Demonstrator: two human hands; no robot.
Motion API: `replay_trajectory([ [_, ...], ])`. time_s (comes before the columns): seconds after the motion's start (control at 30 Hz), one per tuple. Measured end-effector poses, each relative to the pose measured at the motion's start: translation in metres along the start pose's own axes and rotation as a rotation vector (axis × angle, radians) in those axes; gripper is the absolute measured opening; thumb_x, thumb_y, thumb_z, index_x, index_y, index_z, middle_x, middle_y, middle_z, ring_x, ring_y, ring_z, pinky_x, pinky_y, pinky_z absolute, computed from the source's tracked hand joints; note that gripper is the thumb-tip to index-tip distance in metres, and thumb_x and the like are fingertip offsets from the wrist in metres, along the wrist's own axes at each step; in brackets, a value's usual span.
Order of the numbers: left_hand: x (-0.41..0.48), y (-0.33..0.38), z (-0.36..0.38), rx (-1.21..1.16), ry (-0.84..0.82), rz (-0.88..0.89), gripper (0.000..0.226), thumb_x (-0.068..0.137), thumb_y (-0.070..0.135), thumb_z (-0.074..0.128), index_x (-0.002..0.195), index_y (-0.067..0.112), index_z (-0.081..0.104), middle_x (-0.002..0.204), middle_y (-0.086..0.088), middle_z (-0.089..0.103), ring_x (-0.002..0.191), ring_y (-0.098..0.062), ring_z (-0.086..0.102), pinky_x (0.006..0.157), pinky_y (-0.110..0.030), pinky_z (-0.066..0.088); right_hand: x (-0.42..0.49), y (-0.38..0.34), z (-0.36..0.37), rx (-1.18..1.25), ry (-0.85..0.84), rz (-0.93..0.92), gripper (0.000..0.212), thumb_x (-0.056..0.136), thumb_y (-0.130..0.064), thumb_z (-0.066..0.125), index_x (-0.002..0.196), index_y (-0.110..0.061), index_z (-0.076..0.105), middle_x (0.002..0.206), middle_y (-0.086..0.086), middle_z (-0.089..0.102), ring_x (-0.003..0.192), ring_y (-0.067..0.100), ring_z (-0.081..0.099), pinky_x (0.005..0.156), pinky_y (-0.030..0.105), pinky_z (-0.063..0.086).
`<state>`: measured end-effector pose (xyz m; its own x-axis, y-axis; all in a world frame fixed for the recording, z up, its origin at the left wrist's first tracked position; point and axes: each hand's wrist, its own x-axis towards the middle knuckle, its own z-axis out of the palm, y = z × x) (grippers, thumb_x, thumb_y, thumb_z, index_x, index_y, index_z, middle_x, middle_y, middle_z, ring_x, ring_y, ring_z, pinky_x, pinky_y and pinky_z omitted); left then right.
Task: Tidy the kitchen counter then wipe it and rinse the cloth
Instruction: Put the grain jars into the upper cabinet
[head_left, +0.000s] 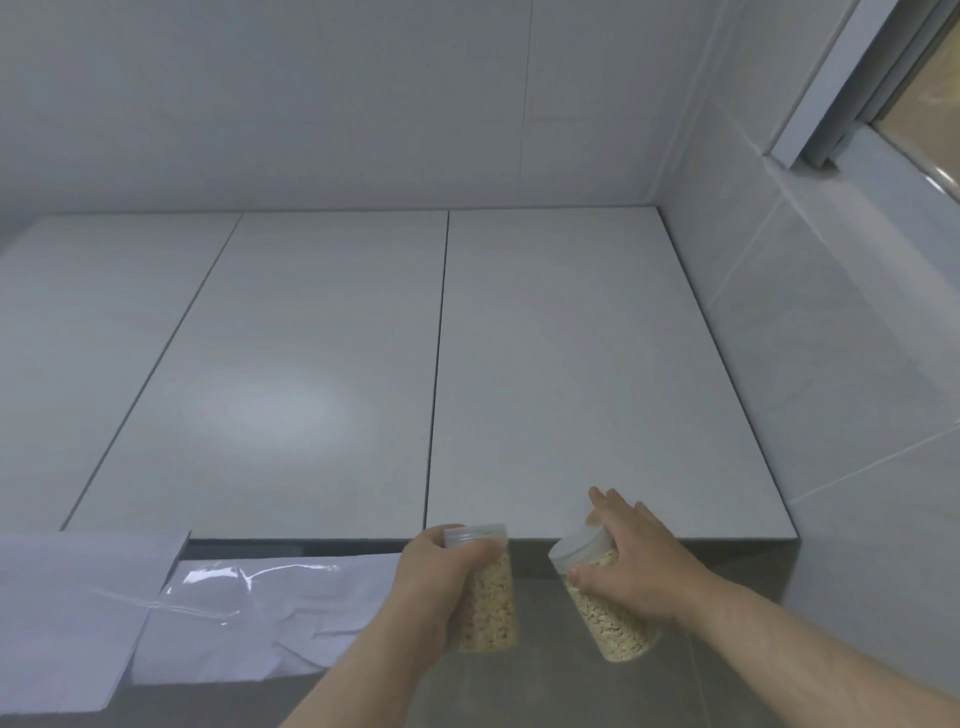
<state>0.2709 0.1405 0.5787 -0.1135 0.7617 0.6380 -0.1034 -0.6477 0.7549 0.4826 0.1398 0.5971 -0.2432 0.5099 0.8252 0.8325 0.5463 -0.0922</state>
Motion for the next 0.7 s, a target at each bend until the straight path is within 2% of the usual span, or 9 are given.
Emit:
replay_trajectory([
  [0.07, 0.006, -0.003, 0.002, -0.042, 0.023, 0.015, 0.047, 0.059, 0.021, 0.082, 0.101, 0.015, 0.063, 0.091, -0.013, 0.072, 0.080, -0.028, 0.071, 0.060, -0.038, 0.056, 0.001, 0.008, 0.005, -0.047, 0.022, -0.040, 0.084, 0.087, -0.052, 0.057, 0.152, -0.018, 0.016, 0.162, -0.007, 0.005, 0.144, 0.004, -0.006, 0.115, 0.023, -0.002],
  [0.13, 0.010, -0.005, 0.002, -0.090, 0.060, 0.035, 0.041, 0.067, 0.017, 0.082, 0.103, 0.012, 0.061, 0.093, -0.014, 0.070, 0.081, -0.029, 0.069, 0.058, -0.036, 0.055, 0.001, 0.014, 0.008, -0.062, 0.019, -0.056, 0.091, 0.087, -0.053, 0.057, 0.154, -0.020, 0.006, 0.162, -0.009, 0.001, 0.138, -0.002, -0.007, 0.110, 0.018, -0.004],
  [0.23, 0.014, -0.005, 0.001, -0.141, 0.090, 0.068, 0.032, 0.076, 0.016, 0.076, 0.104, 0.013, 0.059, 0.097, -0.014, 0.069, 0.084, -0.028, 0.068, 0.057, -0.035, 0.053, 0.001, 0.019, 0.008, -0.045, -0.002, -0.039, 0.094, 0.086, -0.054, 0.058, 0.154, -0.025, 0.000, 0.162, -0.010, -0.001, 0.147, 0.009, -0.005, 0.114, 0.023, 0.001],
  [0.33, 0.015, -0.003, 0.003, -0.194, 0.103, 0.104, 0.034, 0.074, 0.016, 0.078, 0.102, 0.014, 0.059, 0.098, -0.014, 0.068, 0.086, -0.029, 0.068, 0.064, -0.038, 0.054, 0.001, 0.021, 0.008, -0.054, -0.019, -0.047, 0.098, 0.085, -0.056, 0.059, 0.154, -0.027, -0.005, 0.162, -0.011, -0.004, 0.148, 0.013, -0.008, 0.116, 0.027, 0.002],
  [0.43, 0.014, -0.002, 0.006, -0.235, 0.130, 0.130, 0.053, 0.059, 0.022, 0.082, 0.106, 0.012, 0.060, 0.099, -0.014, 0.069, 0.088, -0.030, 0.068, 0.070, -0.044, 0.057, -0.001, 0.018, 0.006, -0.054, -0.023, -0.055, 0.097, 0.087, -0.054, 0.058, 0.154, -0.025, -0.004, 0.162, -0.010, -0.003, 0.148, 0.010, -0.007, 0.111, 0.021, -0.001],
  [0.57, 0.008, 0.001, 0.008, -0.270, 0.134, 0.147, 0.053, 0.061, 0.018, 0.082, 0.108, 0.012, 0.059, 0.102, -0.015, 0.067, 0.088, -0.030, 0.068, 0.072, -0.044, 0.056, -0.003, 0.012, 0.003, -0.059, -0.021, -0.074, 0.092, 0.088, -0.054, 0.056, 0.154, -0.021, 0.002, 0.162, -0.008, -0.002, 0.144, 0.005, -0.007, 0.107, 0.018, -0.005],
  [0.63, 0.003, 0.004, 0.007, -0.267, 0.126, 0.158, 0.058, 0.054, 0.022, 0.080, 0.108, 0.013, 0.059, 0.101, -0.014, 0.067, 0.088, -0.029, 0.068, 0.069, -0.042, 0.056, -0.005, 0.012, 0.003, -0.059, -0.022, -0.078, 0.091, 0.088, -0.054, 0.056, 0.154, -0.021, 0.002, 0.162, -0.009, -0.001, 0.134, -0.005, -0.009, 0.107, 0.018, -0.007],
  [0.7, -0.004, 0.006, 0.004, -0.260, 0.111, 0.169, 0.055, 0.053, 0.022, 0.078, 0.104, 0.015, 0.061, 0.097, -0.012, 0.068, 0.084, -0.026, 0.069, 0.064, -0.038, 0.056, -0.007, 0.011, 0.002, -0.059, -0.014, -0.084, 0.091, 0.088, -0.054, 0.056, 0.154, -0.020, 0.004, 0.161, -0.009, 0.000, 0.129, -0.007, -0.009, 0.110, 0.019, -0.008],
])
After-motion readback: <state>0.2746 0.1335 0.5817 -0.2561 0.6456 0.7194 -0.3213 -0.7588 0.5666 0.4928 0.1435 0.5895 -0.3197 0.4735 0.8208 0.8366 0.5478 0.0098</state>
